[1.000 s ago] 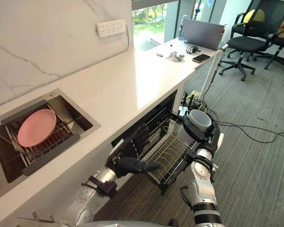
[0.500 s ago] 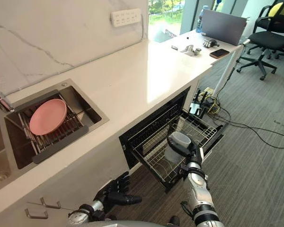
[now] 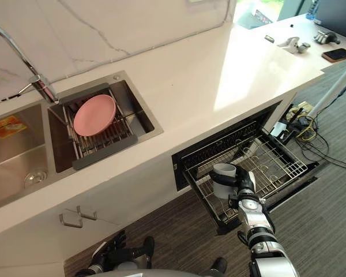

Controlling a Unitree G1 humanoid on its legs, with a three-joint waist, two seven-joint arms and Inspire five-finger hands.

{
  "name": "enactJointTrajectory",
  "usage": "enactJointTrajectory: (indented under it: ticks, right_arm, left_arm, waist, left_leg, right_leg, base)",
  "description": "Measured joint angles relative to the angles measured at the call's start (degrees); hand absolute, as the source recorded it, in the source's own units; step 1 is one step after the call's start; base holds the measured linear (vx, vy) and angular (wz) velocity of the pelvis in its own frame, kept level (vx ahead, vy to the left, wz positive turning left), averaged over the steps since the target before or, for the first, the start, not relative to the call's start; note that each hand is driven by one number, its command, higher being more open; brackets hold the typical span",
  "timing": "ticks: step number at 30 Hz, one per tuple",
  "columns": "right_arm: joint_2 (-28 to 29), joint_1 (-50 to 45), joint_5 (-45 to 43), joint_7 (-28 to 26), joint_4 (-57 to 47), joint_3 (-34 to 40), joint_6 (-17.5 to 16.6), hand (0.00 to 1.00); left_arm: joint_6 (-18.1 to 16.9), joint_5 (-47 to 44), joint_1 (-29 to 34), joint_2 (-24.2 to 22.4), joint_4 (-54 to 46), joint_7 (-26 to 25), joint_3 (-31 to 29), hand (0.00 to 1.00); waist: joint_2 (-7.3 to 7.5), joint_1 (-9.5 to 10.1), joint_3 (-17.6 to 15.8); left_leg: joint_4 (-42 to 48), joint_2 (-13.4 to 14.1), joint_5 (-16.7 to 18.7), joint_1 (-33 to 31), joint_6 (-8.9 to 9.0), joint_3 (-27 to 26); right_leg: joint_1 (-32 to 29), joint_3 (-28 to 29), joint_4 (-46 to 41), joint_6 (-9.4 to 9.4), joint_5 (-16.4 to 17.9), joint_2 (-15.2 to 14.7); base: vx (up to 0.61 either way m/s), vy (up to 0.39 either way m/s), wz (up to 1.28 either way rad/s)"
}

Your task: Walk over to the sink, pick up the cup, carry it to the dishwasher, place the cup inside the dishwasher, then close the dishwasher door

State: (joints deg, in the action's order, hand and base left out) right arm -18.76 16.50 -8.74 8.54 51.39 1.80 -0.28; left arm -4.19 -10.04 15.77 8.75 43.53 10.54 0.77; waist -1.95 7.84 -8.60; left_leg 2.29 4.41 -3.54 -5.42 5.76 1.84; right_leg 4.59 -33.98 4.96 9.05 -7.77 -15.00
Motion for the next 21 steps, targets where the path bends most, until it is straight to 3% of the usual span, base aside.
enactJointTrajectory:
  ticks: [5, 6, 11, 17, 21]
  right_arm:
    - [0.0, -0.1, 2.0, -0.6, 4.4, 0.1, 0.0, 0.0]
    - [0.1, -0.1, 2.7, -0.3, 4.6, 0.2, 0.0, 1.0]
    - [0.1, 0.0, 4.3, 0.2, 6.7, 0.3, 0.0, 1.0]
    - [1.5, 1.0, 4.0, 2.8, 5.8, 0.3, -0.6, 1.0]
    - [5.9, -5.0, 2.1, 6.6, -8.0, 0.2, -2.3, 1.0]
  left_arm:
    - [-0.2, 0.0, -0.7, -0.8, 0.2, -1.0, -1.5, 1.0]
    - [-0.2, 0.0, -0.8, -0.9, 0.2, -1.0, -1.5, 1.0]
    - [-0.8, 0.3, -1.6, -1.1, 0.3, -1.0, -1.4, 1.0]
    - [-1.3, 0.6, -2.4, -1.1, 1.0, -1.3, -1.4, 1.0]
    - [-1.1, 0.5, -2.4, -1.3, 1.4, -2.2, -1.6, 1.0]
  waist:
    - [-0.3, 0.92, -1.5]
    - [-0.44, 1.05, -1.7]
    - [-0.75, 2.62, -2.0]
    - [-1.05, 2.69, -2.8]
    - [-0.99, 2.2, -3.1]
  left_leg:
    - [-0.6, -0.9, -0.9, -0.8, -0.03, 3.5]
    - [-0.7, -1.0, -1.2, -1.0, -0.03, 4.1]
    - [-1.4, -1.8, -2.1, -1.5, 0.18, 7.6]
    - [-2.3, -2.0, -2.5, -1.1, 0.14, 8.5]
    - [-4.2, -1.1, -2.4, 1.6, 0.23, 5.3]
  right_leg:
    - [1.6, -3.7, 0.0, 0.57, 0.6, -0.1]
    - [1.8, -4.5, 0.0, 0.62, 0.7, -0.1]
    - [3.7, -8.5, -0.1, 1.01, 1.5, -0.1]
    - [4.3, -9.2, -0.1, 0.95, 1.9, -0.1]
    - [4.1, -6.1, -0.1, 0.88, 2.2, 0.0]
  base:
    - [-0.03, -0.005, 0.35]
    - [-0.01, -0.006, 0.44]
    - [0.0, -0.004, 0.38]
    - [-0.01, 0.007, 0.09]
    - [0.0, 0.003, -0.36]
